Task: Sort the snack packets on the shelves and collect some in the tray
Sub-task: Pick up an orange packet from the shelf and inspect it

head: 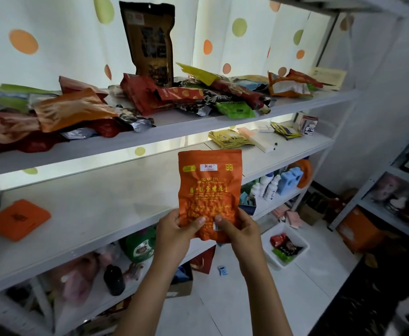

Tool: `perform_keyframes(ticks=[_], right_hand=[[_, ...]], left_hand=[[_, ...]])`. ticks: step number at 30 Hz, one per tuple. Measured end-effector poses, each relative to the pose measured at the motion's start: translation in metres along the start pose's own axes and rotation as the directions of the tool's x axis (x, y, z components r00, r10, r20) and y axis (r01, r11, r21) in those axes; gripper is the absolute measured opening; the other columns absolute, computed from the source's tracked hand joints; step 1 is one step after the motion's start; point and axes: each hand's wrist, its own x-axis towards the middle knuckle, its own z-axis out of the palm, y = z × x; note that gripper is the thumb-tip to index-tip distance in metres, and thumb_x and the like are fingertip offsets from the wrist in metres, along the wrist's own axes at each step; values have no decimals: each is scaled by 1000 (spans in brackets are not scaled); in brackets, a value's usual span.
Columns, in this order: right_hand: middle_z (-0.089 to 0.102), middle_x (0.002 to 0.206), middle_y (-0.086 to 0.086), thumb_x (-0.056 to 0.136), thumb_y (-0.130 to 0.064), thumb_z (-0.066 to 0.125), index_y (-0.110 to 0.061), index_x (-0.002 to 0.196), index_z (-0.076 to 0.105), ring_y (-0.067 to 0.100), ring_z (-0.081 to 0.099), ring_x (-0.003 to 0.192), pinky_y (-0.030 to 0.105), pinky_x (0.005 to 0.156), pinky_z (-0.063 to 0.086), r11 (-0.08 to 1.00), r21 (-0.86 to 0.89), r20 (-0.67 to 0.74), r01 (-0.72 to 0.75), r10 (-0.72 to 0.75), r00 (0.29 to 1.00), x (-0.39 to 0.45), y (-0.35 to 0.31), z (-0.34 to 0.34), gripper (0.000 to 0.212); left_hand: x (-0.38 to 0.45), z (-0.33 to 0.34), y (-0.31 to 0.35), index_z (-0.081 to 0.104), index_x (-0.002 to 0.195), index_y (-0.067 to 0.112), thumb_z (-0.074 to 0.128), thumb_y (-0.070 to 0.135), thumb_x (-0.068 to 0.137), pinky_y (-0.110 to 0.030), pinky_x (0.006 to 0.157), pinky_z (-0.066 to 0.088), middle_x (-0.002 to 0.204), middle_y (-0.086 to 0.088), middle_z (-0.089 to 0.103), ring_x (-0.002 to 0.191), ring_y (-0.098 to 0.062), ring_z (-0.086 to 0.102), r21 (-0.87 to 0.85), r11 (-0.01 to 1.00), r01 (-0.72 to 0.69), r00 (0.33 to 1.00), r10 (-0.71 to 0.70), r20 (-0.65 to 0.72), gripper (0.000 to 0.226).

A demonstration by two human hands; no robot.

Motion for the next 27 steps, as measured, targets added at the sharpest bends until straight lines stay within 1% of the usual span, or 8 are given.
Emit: perform_keyframes(ticks=[3,6,10,14,16,19,22,27], right_hand=[[72,99,1,91,-39,63,-21,112,65,18,73,81,27,57,57,999,-16,-16,-39,39,999,-1,1,-6,27],[76,94,2,91,-54,50,-20,102,71,18,74,82,31,68,57,995,13,-2,-101,101,995,0,2,-13,41],[77,88,-10,97,-52,41,-32,95,68,14,74,86,36,83,57,981,150,22,-119,117,993,-2,-2,-6,34],[77,84,-10,101,-41,43,-27,99,67,10,74,81,22,66,57,975,189,110,-119,99,989,-7,-9,11,28],[76,97,-9,101,-38,43,-28,110,68,12,72,95,23,75,57,983,145,175,-114,88,981,-9,-9,20,29],[67,123,-15,102,-33,44,-42,132,57,9,62,115,29,97,51,996,36,242,-81,70,968,-15,-3,35,35],[45,149,-13,103,-22,41,-48,135,52,12,45,135,40,111,42,997,0,242,-72,70,968,-11,4,40,43],[61,133,-5,99,3,42,-35,117,68,6,59,118,21,87,55,993,116,133,27,-42,990,-4,-2,31,49]], left_hand=[[-2,-1,1,62,96,36,78,66,57,-49,73,61,100,9,71,91,-19,70,-8,1000,-15,1000,15,4,51],[-1,-3,2,57,104,38,76,64,64,-49,79,59,105,14,66,97,-16,67,-31,1000,6,999,-4,42,51],[-4,5,3,29,137,41,62,73,64,-49,93,54,133,7,47,116,-21,54,20,999,45,993,-47,109,87],[-10,19,12,6,151,36,41,74,80,-46,102,47,150,-3,35,131,-30,46,-20,993,113,990,-111,88,89],[-12,21,13,11,153,31,31,64,87,-42,102,45,148,-6,40,131,-30,47,-63,990,129,988,-122,93,76],[-14,18,12,48,137,21,30,64,92,-23,81,49,121,6,60,114,-17,59,-195,961,197,971,-164,171,64],[-12,13,10,61,107,32,47,83,67,-30,85,52,111,10,65,97,-7,62,-257,937,236,958,-180,222,67],[-7,-5,7,57,117,37,71,52,73,-51,99,49,120,3,66,111,-24,63,-355,921,160,987,-143,74,49]])
